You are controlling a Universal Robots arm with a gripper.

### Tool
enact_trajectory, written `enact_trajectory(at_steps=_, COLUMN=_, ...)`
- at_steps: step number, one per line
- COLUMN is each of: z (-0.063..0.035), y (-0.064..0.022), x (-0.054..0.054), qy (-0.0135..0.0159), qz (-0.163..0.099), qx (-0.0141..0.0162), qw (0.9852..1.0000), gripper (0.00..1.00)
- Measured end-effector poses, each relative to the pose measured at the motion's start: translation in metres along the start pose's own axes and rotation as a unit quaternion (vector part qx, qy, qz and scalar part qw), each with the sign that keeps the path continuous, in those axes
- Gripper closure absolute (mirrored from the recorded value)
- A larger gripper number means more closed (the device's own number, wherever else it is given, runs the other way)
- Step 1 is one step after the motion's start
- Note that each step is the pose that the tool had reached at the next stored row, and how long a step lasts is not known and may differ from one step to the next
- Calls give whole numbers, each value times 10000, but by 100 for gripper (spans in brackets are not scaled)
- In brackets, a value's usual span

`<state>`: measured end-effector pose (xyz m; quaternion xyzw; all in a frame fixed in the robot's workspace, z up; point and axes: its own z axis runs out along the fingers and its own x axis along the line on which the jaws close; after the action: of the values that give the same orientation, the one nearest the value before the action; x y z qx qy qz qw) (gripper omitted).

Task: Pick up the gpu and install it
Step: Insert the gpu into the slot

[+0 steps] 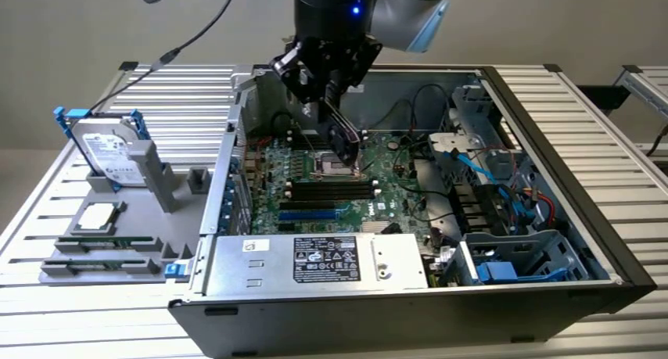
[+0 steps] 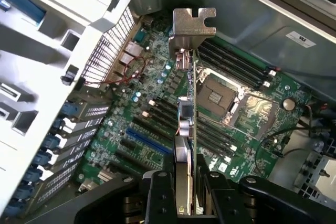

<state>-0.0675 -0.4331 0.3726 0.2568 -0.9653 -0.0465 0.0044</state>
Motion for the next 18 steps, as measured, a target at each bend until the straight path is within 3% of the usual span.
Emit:
enact_trajectory(at_steps=3, z=11, y=-2, x=0, qy=13, qz=-267, qx=16, qw=9996, gripper=73)
enact_trajectory(at_steps=9, z=27, y=-3, x=0, qy=-5, qz=-767, qx=105, qw=9970, gripper=73)
enact_trajectory(at_steps=13, z=35, y=-4, x=0, qy=-32, qz=-1083, qx=179, qw=9940, gripper=73)
enact_trajectory(at_steps=18, z=47, y=-5, x=1, qy=-72, qz=-1478, qx=277, qw=9886, gripper=73)
